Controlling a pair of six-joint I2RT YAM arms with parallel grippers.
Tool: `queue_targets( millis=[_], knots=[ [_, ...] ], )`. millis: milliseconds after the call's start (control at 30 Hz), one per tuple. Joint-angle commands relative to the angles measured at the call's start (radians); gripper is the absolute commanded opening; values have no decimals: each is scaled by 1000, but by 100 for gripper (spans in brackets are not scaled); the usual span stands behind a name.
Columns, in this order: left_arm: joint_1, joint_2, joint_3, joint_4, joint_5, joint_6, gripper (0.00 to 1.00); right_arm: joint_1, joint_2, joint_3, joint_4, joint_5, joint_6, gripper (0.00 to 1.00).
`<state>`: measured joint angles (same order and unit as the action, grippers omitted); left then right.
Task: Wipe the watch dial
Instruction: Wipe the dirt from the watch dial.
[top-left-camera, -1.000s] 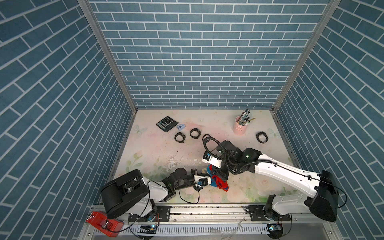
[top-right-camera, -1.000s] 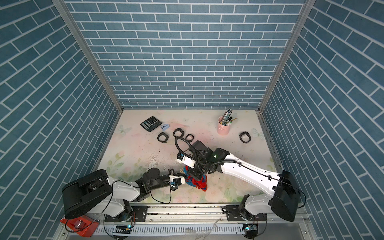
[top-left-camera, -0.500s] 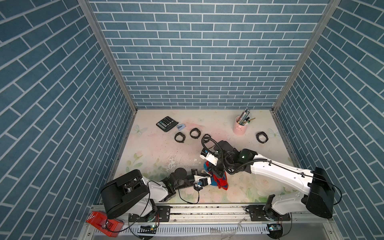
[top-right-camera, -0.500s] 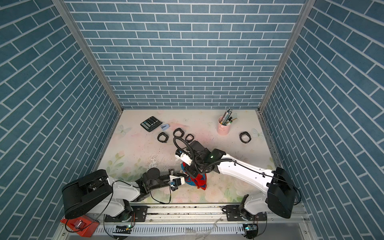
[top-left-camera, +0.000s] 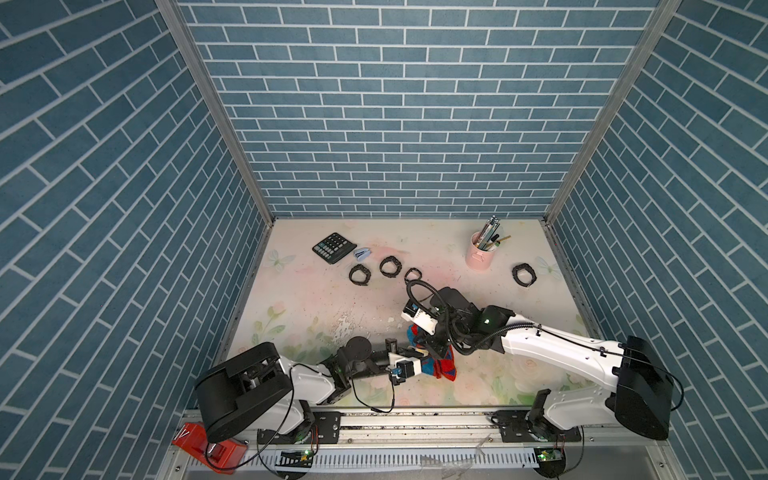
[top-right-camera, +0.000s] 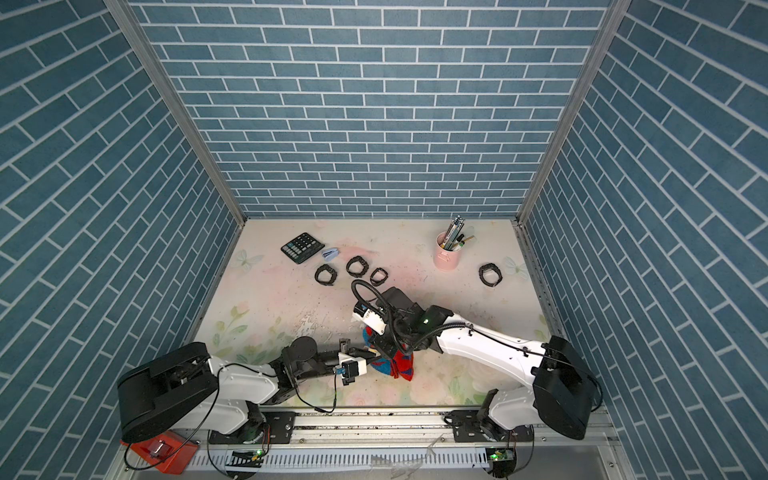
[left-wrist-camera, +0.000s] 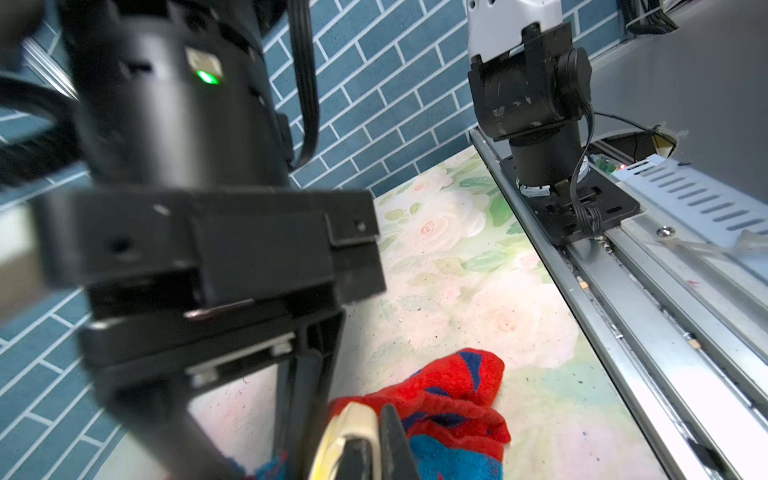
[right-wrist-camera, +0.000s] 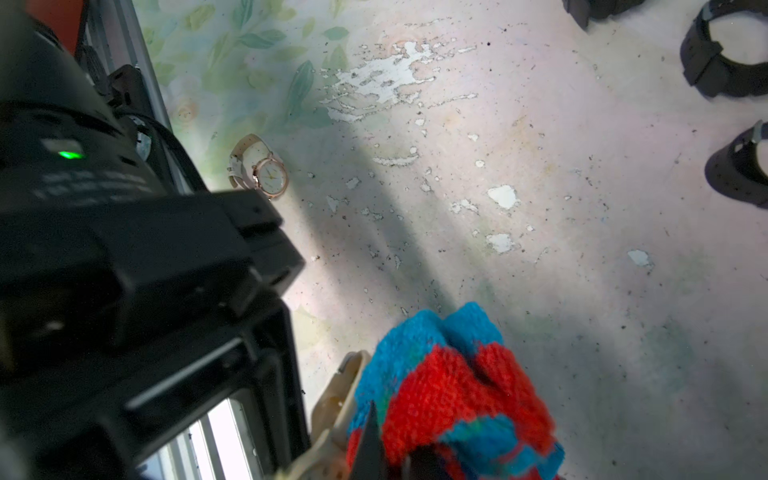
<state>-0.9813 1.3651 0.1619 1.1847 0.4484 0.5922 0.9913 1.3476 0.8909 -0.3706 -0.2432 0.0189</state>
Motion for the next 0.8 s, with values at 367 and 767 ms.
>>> queue_targets(
  millis=[367,767],
  knots=[
    [-10,-165,-2,18,113,51,0,-261,-316,-205,22,70,101,0],
    [-9,-95,34,11,-85,-55,0,-230,-489,-154,59,-272,73,0]
  ],
)
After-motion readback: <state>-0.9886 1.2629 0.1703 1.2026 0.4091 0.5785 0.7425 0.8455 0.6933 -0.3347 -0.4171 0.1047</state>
